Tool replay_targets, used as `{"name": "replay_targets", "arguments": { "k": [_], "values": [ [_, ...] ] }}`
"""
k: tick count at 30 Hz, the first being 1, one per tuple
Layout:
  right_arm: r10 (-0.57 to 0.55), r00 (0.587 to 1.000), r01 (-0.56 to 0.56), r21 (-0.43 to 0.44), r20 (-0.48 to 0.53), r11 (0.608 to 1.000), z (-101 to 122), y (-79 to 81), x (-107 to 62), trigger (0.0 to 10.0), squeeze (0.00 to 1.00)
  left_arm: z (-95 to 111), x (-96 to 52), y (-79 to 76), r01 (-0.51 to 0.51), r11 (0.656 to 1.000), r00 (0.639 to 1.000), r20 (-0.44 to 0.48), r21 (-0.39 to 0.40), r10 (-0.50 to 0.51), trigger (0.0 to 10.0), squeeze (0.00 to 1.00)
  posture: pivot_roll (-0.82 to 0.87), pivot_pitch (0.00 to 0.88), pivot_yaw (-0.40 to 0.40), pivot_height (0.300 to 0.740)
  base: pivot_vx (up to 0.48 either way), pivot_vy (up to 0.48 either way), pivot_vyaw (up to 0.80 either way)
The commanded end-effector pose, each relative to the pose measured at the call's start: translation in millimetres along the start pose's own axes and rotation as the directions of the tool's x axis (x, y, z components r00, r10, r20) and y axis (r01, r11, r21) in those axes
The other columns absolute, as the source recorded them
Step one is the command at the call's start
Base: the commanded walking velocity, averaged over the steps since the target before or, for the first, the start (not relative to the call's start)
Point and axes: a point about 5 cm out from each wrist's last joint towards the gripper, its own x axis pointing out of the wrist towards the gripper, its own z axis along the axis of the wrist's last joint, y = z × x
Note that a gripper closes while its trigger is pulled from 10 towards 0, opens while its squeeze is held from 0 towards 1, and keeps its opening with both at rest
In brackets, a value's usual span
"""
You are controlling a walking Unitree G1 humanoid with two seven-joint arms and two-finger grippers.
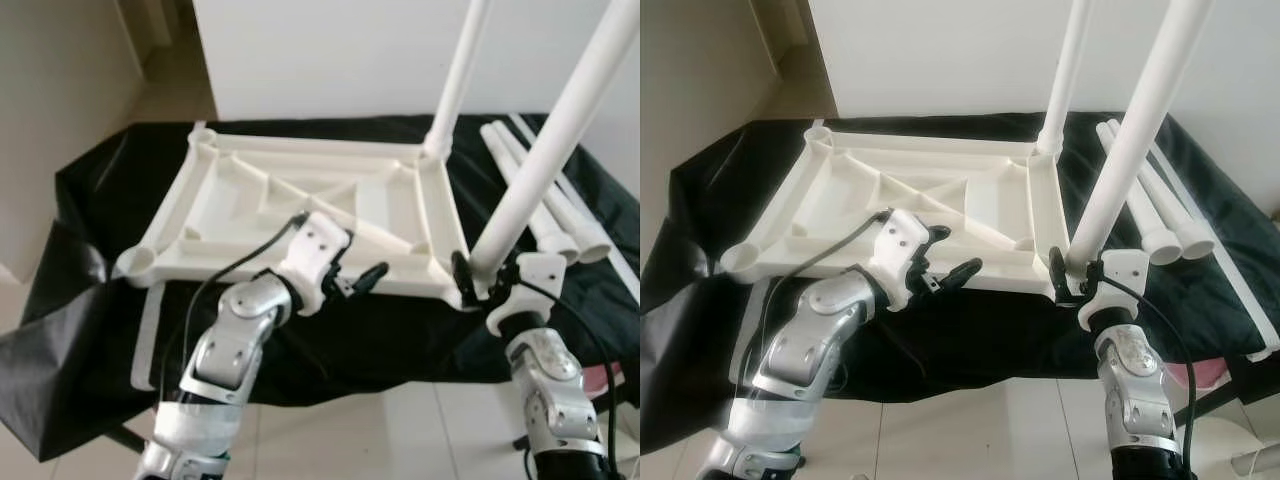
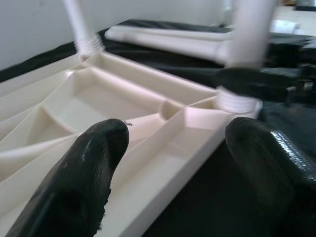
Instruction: Building children table
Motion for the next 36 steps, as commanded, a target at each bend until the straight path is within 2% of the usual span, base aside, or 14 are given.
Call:
{"name": "replay_targets", "arguments": {
  "k": [1,4,7,14,19,22,28,29,30,31,32,36],
  "values": [
    [0.049,0.999,-0.049,-0.007,0.009,0.999,1,-2.0,2.2,10.0,0.0,-2,-1.5,-9.4,0.088,0.996,0.996,-0.009,0.0,-0.088,10.0,0.0,-0.07,0.039,0.032,0.74,0.0,0.0,0.0],
    [0.125,0.992,-0.125,-0.014,0.004,0.992,1,-3.2,4.8,10.0,0.0,-7,-2.5,-17.0,0.137,0.989,0.99,-0.038,0.062,-0.135,10.0,0.0,-0.07,0.04,0.036,0.74,0.0,0.0,0.0],
    [0.228,0.973,-0.229,-0.008,-0.024,0.973,-2,-2.9,6.4,10.0,0.0,-11,-1.7,-23.2,0.168,0.983,0.984,-0.066,0.075,-0.163,10.0,0.0,-0.06,0.045,0.04,0.74,0.0,0.0,0.0],
    [0.346,0.936,-0.349,-0.045,-0.058,0.936,-3,-8.9,13.1,10.0,0.0,-18,-1.5,-31.1,0.196,0.977,0.977,-0.104,0.084,-0.187,10.0,0.0,-0.07,0.058,0.037,0.74,0.0,0.0,0.0],
    [0.383,0.921,-0.387,-0.072,-0.071,0.919,1,-12.8,22.9,10.0,0.0,-19,0.6,-32.5,0.197,0.976,0.976,-0.108,0.091,-0.187,10.0,0.0,-0.08,0.061,0.027,0.74,0.0,0.0,0.0],
    [0.391,0.917,-0.397,-0.083,-0.081,0.914,3,-18.2,32.7,10.0,0.0,-23,2.9,-30.6,0.188,0.973,0.976,-0.138,0.137,-0.169,10.0,0.0,-0.07,0.059,0.017,0.74,0.0,0.0,0.0],
    [0.401,0.91,-0.411,-0.106,-0.105,0.905,3,-23.6,40.0,10.0,0.0,-26,0.4,-33.1,0.179,0.976,0.977,-0.142,0.124,-0.161,10.0,0.0,-0.07,0.063,0.016,0.74,0.0,0.0,0.0],
    [0.402,0.908,-0.414,-0.109,-0.114,0.904,2,-25.0,42.1,6.7,0.0,-25,-0.3,-35.3,0.18,0.978,0.977,-0.133,0.108,-0.165,10.0,0.0,-0.07,0.067,0.02,0.74,0.0,0.0,0.0],
    [0.404,0.907,-0.416,-0.102,-0.121,0.904,0,-26.4,43.4,1.1,0.0,-25,-0.3,-37.3,0.187,0.977,0.976,-0.131,0.107,-0.173,10.0,0.0,-0.07,0.071,0.019,0.74,0.0,0.0,0.0],
    [0.404,0.906,-0.417,-0.096,-0.126,0.904,-1,-27.5,44.6,1.1,0.0,-25,0.1,-38.3,0.192,0.975,0.975,-0.132,0.108,-0.178,10.0,0.0,-0.07,0.072,0.019,0.74,0.0,0.0,0.0],
    [0.411,0.902,-0.424,-0.09,-0.133,0.901,-3,-27.3,42.8,0.0,0.0,-24,-0.4,-38.7,0.198,0.974,0.974,-0.13,0.109,-0.183,10.0,0.0,-0.07,0.074,0.019,0.74,0.0,0.0,0.0],
    [0.408,0.901,-0.423,-0.083,-0.148,0.902,-9,-28.3,38.1,0.0,0.0,-23,-1.7,-36.3,0.192,0.975,0.976,-0.128,0.112,-0.178,10.0,0.0,-0.07,0.074,0.02,0.74,0.0,0.0,0.0]
  ]
}}
